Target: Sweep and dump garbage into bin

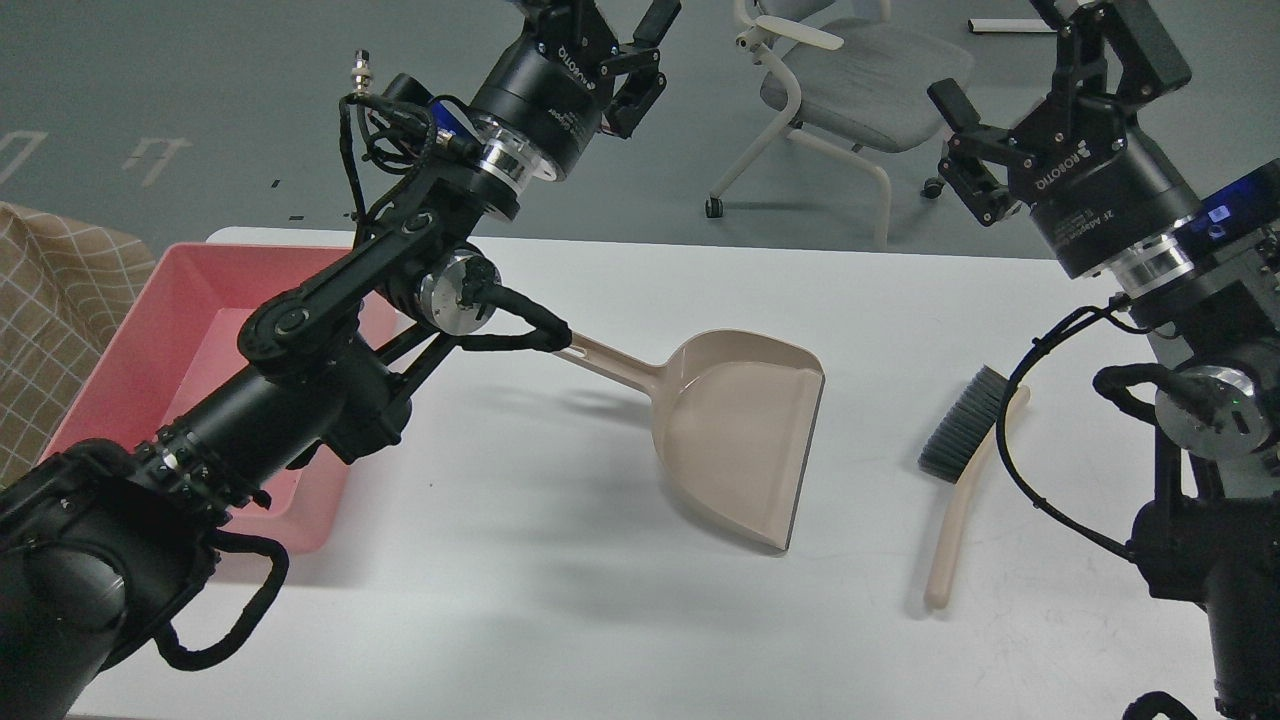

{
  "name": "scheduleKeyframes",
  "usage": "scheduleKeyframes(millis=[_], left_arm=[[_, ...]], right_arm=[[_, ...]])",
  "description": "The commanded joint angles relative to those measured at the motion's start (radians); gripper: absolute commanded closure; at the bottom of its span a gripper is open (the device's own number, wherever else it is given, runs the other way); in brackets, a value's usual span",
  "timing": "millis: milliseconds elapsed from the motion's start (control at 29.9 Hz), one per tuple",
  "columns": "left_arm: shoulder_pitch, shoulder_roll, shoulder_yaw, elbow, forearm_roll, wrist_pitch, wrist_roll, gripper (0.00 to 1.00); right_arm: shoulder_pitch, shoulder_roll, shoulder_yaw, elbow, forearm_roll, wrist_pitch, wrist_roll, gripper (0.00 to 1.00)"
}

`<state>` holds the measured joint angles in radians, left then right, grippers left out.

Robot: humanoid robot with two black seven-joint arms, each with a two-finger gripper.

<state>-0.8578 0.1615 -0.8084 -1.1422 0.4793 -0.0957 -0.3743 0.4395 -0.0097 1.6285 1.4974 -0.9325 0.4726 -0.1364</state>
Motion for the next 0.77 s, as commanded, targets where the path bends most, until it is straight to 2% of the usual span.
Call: scheduleKeyframes(millis=[0,134,335,401,736], left_arm=[[0.011,-0.022,-0.047,0.007,-0.051,-0.101,0.038,0.01],[0.066,-0.045,-0.075,0.007,-0.053,-0.117,0.037,0.01],[0.120,-0.042,-0.132,0.007,-0.038,-0.219,0.029,0.01],[0.123,-0.037,-0.153,0.012,-0.033,-0.219,0.029,0.01],[0.174,-0.030,-0.167,0.030,0.013,-0.222,0.023,0.01]], right_arm=[[0.028,0.010,0.001,-0.026,0.003,-0.025,0.001,0.03],[0.068,0.010,-0.001,-0.045,0.003,-0.061,-0.008,0.03],[0.100,0.010,-0.033,-0.066,0.003,-0.091,-0.032,0.03],[0.107,0.010,-0.052,-0.066,0.003,-0.101,-0.043,0.03],[0.111,0.010,-0.075,-0.036,0.003,-0.124,-0.035,0.00]])
